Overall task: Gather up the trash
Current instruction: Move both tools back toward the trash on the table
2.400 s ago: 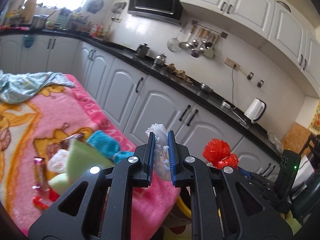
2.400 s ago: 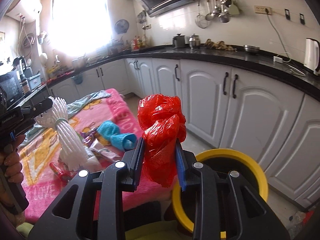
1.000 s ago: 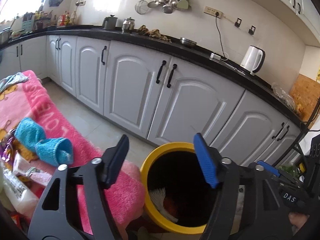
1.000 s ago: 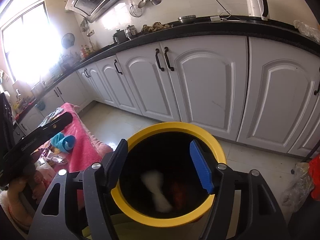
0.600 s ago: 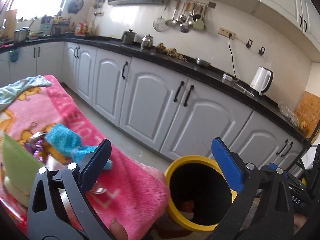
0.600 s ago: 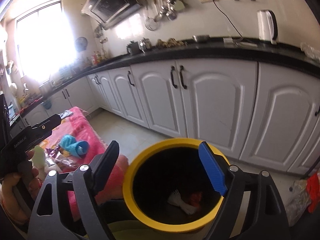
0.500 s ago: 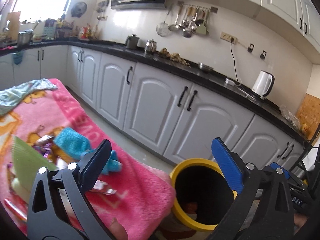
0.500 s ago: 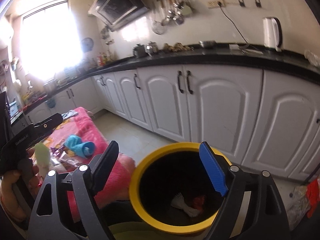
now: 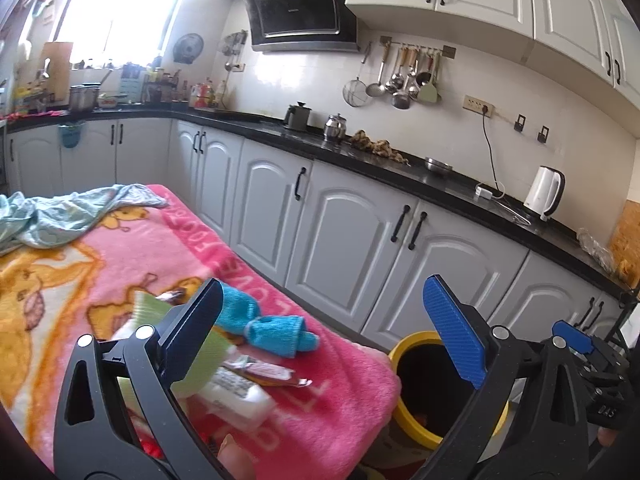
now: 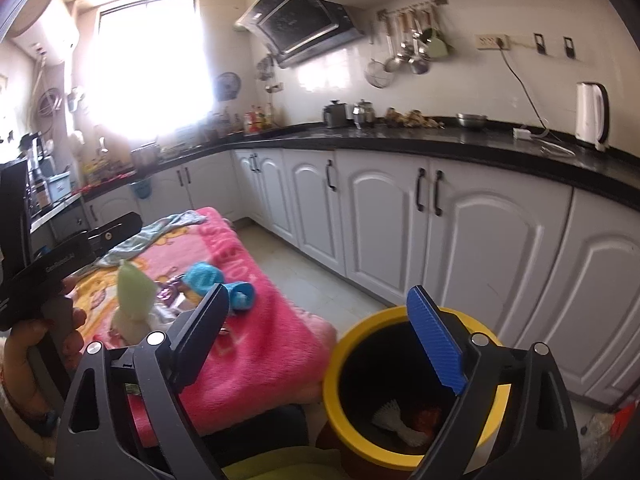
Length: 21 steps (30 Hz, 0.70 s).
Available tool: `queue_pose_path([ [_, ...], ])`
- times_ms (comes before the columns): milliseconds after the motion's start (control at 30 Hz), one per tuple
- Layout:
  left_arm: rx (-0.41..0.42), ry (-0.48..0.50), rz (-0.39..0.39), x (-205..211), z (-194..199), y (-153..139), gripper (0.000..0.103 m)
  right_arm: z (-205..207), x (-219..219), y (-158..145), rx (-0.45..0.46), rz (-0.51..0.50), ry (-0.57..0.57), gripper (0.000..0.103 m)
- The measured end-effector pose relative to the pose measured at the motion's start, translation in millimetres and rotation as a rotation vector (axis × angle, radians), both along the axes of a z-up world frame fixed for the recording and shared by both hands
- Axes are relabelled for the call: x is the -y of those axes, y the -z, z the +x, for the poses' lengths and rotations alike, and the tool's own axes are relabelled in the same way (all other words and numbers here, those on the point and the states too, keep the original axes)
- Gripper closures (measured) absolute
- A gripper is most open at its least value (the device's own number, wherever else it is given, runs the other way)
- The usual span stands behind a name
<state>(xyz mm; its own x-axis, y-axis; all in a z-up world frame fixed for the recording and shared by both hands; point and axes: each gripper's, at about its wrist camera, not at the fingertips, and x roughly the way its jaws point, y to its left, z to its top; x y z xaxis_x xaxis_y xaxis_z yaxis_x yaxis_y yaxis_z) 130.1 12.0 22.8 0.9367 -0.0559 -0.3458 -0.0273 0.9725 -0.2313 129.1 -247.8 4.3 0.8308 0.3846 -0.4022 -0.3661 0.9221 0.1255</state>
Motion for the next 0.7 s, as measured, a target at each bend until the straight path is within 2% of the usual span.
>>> queue_pose_path([
  [700,-0.015,-0.141,-0.012,-76,-44,14,0.011,-23,-92,6,-0.003,-0.099,-0.214,0.015],
])
